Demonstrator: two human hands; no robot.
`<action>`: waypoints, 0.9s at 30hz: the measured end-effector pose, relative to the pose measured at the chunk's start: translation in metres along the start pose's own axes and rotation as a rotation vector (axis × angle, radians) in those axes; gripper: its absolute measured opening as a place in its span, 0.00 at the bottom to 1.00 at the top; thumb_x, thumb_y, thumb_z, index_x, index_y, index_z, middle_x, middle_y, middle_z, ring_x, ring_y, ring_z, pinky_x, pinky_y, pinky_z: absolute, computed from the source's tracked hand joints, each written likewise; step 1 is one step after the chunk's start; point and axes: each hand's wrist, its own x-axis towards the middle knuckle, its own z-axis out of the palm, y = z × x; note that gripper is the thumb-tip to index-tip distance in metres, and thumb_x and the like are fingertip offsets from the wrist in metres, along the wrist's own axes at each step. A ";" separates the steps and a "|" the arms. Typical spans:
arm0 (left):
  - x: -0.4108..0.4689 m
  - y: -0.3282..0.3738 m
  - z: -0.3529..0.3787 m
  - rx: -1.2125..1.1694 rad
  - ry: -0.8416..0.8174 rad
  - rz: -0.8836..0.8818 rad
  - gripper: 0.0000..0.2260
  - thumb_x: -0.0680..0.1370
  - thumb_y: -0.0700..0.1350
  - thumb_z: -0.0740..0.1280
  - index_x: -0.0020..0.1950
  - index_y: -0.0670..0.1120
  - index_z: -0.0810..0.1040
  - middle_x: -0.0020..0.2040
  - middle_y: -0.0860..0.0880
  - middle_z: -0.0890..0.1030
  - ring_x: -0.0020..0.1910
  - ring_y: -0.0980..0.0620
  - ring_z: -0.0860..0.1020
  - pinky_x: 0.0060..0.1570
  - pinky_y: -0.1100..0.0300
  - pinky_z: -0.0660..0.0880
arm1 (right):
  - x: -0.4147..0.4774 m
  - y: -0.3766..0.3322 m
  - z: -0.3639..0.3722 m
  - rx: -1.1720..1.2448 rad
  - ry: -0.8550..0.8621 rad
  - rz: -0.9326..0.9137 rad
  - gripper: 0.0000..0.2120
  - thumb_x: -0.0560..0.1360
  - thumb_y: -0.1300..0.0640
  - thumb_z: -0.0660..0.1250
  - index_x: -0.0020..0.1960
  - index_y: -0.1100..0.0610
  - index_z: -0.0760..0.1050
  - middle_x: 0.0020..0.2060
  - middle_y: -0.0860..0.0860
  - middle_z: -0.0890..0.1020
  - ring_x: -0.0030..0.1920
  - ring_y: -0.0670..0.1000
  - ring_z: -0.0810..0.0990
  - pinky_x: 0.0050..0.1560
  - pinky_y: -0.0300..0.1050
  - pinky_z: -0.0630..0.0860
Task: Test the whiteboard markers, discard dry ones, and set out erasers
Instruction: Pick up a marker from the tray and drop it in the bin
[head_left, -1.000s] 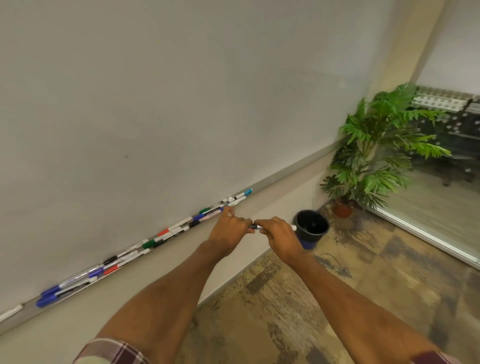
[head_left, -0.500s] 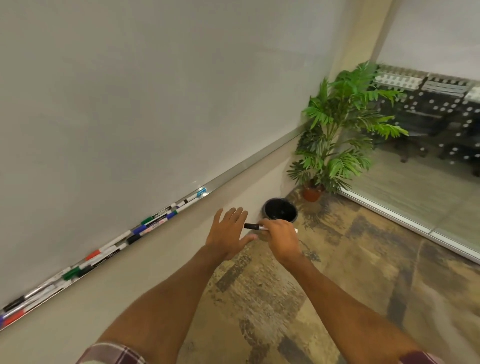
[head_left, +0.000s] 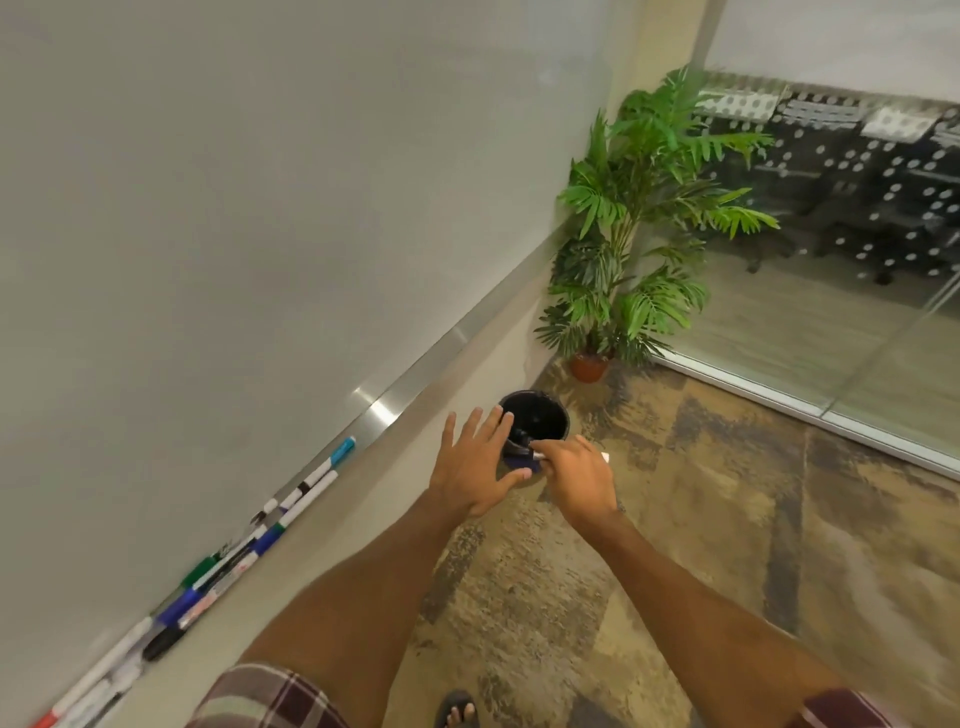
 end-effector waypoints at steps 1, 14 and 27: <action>0.012 -0.004 0.001 0.005 0.000 0.013 0.36 0.78 0.69 0.47 0.80 0.51 0.45 0.80 0.50 0.47 0.79 0.48 0.44 0.73 0.43 0.35 | 0.013 0.003 0.005 -0.008 0.006 0.013 0.11 0.74 0.61 0.66 0.54 0.52 0.80 0.48 0.48 0.84 0.47 0.49 0.79 0.61 0.44 0.66; 0.150 -0.035 0.028 0.003 -0.076 0.062 0.36 0.79 0.67 0.49 0.80 0.50 0.44 0.81 0.49 0.46 0.79 0.47 0.44 0.75 0.42 0.37 | 0.131 0.057 0.048 0.020 -0.027 0.081 0.19 0.74 0.63 0.66 0.63 0.53 0.76 0.57 0.50 0.81 0.58 0.50 0.78 0.68 0.46 0.62; 0.327 -0.039 0.112 -0.118 -0.210 -0.220 0.36 0.80 0.64 0.55 0.80 0.48 0.45 0.80 0.48 0.46 0.79 0.46 0.45 0.75 0.41 0.41 | 0.291 0.179 0.137 0.040 -0.189 0.026 0.20 0.70 0.67 0.67 0.60 0.55 0.78 0.55 0.51 0.82 0.55 0.52 0.79 0.64 0.50 0.69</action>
